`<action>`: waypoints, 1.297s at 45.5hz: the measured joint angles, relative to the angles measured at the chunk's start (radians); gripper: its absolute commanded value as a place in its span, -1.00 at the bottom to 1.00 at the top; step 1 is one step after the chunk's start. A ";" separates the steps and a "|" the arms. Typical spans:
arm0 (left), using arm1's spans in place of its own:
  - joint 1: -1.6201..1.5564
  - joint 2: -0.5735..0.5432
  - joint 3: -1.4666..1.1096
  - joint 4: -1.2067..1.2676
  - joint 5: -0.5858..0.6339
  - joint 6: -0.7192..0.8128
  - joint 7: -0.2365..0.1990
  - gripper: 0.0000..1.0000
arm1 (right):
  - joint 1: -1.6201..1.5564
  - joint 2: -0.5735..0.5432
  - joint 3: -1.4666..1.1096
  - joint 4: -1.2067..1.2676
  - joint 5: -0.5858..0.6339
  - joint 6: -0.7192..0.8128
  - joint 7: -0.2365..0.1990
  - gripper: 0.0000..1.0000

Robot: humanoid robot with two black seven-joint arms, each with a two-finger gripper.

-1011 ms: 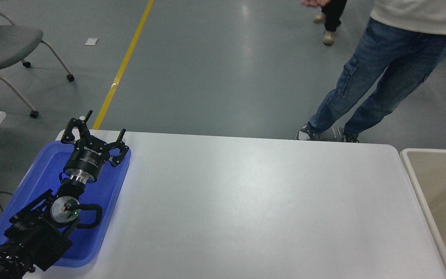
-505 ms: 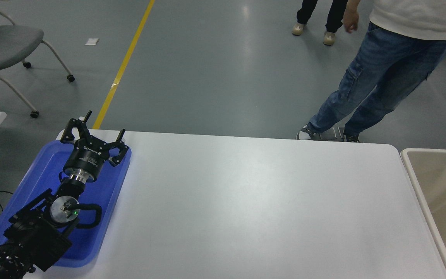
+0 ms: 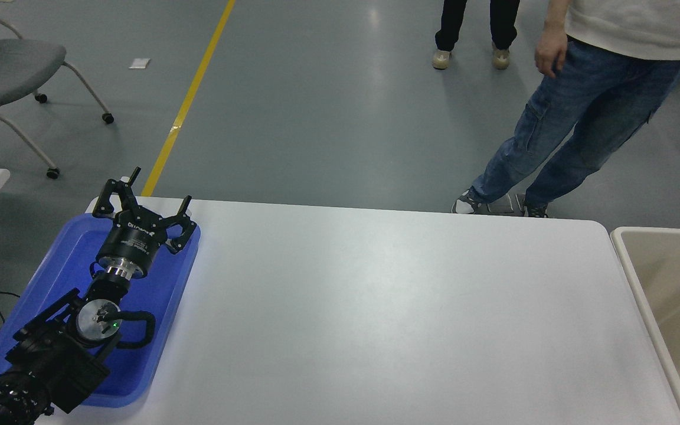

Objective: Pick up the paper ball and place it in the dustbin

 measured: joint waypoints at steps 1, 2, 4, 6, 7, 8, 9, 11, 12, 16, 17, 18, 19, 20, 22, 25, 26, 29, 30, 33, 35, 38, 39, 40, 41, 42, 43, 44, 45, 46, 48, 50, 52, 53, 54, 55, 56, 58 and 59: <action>0.000 0.000 0.000 0.000 0.000 0.000 0.000 1.00 | -0.002 0.001 0.001 -0.001 0.000 -0.002 0.000 -0.42; 0.000 0.000 0.000 0.000 0.000 0.000 0.000 1.00 | -0.005 0.003 0.002 -0.002 0.000 -0.003 0.000 -0.08; 0.000 0.000 0.000 0.000 0.000 0.000 0.000 1.00 | -0.008 0.006 0.005 -0.003 0.001 -0.005 0.000 0.40; 0.000 0.000 0.000 0.000 0.000 0.000 0.000 1.00 | -0.010 0.007 0.006 -0.004 0.001 -0.007 0.000 0.72; 0.000 0.000 0.000 0.000 0.000 0.000 0.000 1.00 | -0.011 0.008 0.007 -0.005 0.001 -0.008 0.000 0.84; 0.000 0.000 0.000 0.000 0.000 0.000 0.000 1.00 | -0.011 0.008 0.008 -0.006 0.001 -0.009 0.001 0.95; 0.000 0.000 0.000 0.000 0.000 0.000 0.000 1.00 | -0.011 0.009 0.008 -0.006 0.001 -0.009 0.001 0.99; 0.000 0.000 0.000 0.000 0.000 0.000 0.000 1.00 | -0.011 0.010 0.009 -0.007 0.002 -0.011 0.001 0.99; 0.000 0.000 0.000 0.000 0.000 0.000 0.000 1.00 | -0.011 0.010 0.010 -0.007 0.002 -0.012 0.001 0.99; 0.000 0.000 0.000 0.000 0.000 0.000 0.000 1.00 | -0.008 0.011 0.012 -0.008 0.002 -0.014 0.001 1.00; 0.000 0.000 0.000 0.000 0.000 0.000 0.000 1.00 | -0.007 0.012 0.012 -0.007 0.002 -0.014 0.001 1.00; 0.000 0.000 0.000 0.000 0.000 0.000 0.000 1.00 | -0.007 0.012 0.012 -0.007 0.002 -0.014 0.001 1.00; 0.000 0.000 0.000 0.000 0.000 0.000 0.000 1.00 | -0.006 0.013 0.013 -0.006 0.002 -0.014 0.001 1.00; 0.000 0.000 0.000 0.000 0.000 0.000 0.000 1.00 | -0.005 0.013 0.013 -0.003 0.002 -0.014 0.001 1.00; 0.000 0.000 0.000 0.000 0.000 0.000 0.000 1.00 | -0.005 0.014 0.013 -0.001 0.002 -0.011 0.001 1.00; 0.000 0.000 0.000 0.000 0.000 0.000 0.000 1.00 | 0.000 0.014 0.014 0.007 0.002 -0.006 0.001 1.00; 0.000 0.000 0.000 0.000 0.000 0.000 0.000 1.00 | 0.004 0.015 0.014 0.011 0.002 -0.005 0.001 1.00; 0.000 0.000 0.000 0.000 0.000 0.000 0.000 1.00 | 0.019 0.015 0.014 0.028 0.002 -0.002 0.002 1.00; 0.000 0.000 0.000 0.000 0.000 0.000 0.000 1.00 | 0.025 0.015 0.015 0.035 0.002 -0.002 0.002 1.00; 0.000 0.000 0.000 0.000 0.000 0.000 0.000 1.00 | 0.049 0.011 0.022 0.064 0.002 0.000 0.002 1.00; 0.000 0.000 0.000 0.000 0.000 0.000 0.000 1.00 | 0.064 0.006 0.037 0.084 0.002 0.001 0.002 1.00; 0.000 0.000 0.000 0.000 0.000 0.000 0.000 1.00 | 0.089 -0.004 0.069 0.111 0.002 0.002 0.002 1.00; 0.000 0.000 0.000 0.000 0.000 0.000 0.000 1.00 | 0.096 -0.007 0.082 0.119 0.002 0.002 0.002 1.00; 0.000 0.000 0.000 0.000 0.000 0.000 0.000 1.00 | 0.105 -0.011 0.097 0.127 0.003 0.002 0.002 1.00; 0.000 0.000 0.000 0.000 0.000 0.000 0.000 1.00 | 0.116 -0.014 0.119 0.137 0.002 0.002 0.002 1.00; 0.000 0.000 0.000 0.000 0.000 0.000 0.000 1.00 | 0.123 -0.016 0.134 0.143 0.002 0.002 0.003 1.00; 0.000 0.000 0.000 0.000 0.000 0.000 0.000 1.00 | 0.130 -0.018 0.150 0.148 0.003 0.002 0.003 1.00; 0.000 0.000 0.000 0.000 0.000 0.000 0.000 1.00 | 0.140 -0.021 0.176 0.155 0.002 0.002 0.003 1.00; 0.000 0.000 0.000 0.000 0.000 0.000 0.000 1.00 | 0.147 -0.022 0.193 0.160 0.002 0.002 0.004 1.00; 0.000 0.000 0.000 0.000 0.000 0.000 0.000 1.00 | 0.155 -0.024 0.212 0.164 0.003 0.002 0.004 1.00; 0.000 0.000 0.000 0.000 0.000 0.000 0.000 1.00 | 0.171 -0.026 0.260 0.173 0.002 0.002 0.005 1.00; 0.000 0.000 0.000 0.000 0.000 0.000 0.000 1.00 | 0.183 -0.028 0.306 0.179 0.003 0.002 0.005 1.00; 0.000 0.000 0.000 0.000 0.000 0.000 0.000 1.00 | 0.196 -0.030 0.365 0.186 0.002 0.003 0.006 1.00; 0.000 0.000 0.000 0.000 0.000 0.000 0.000 1.00 | 0.203 -0.030 0.400 0.190 0.002 0.003 0.006 1.00; 0.000 0.000 0.000 0.000 0.000 0.000 0.000 1.00 | 0.207 -0.031 0.424 0.192 0.002 0.003 0.006 1.00; 0.000 0.000 0.000 0.000 0.000 0.000 0.000 1.00 | 0.211 -0.031 0.452 0.196 0.002 0.003 0.006 1.00; 0.000 0.000 0.000 0.000 0.000 0.000 0.000 1.00 | 0.215 -0.031 0.484 0.201 0.002 0.003 0.006 1.00; 0.000 0.000 0.000 0.000 0.000 0.000 0.000 1.00 | 0.224 -0.032 0.557 0.213 0.002 0.004 0.006 1.00; 0.000 0.000 0.000 0.000 0.000 0.000 0.000 1.00 | 0.227 -0.032 0.586 0.218 0.002 0.004 0.007 1.00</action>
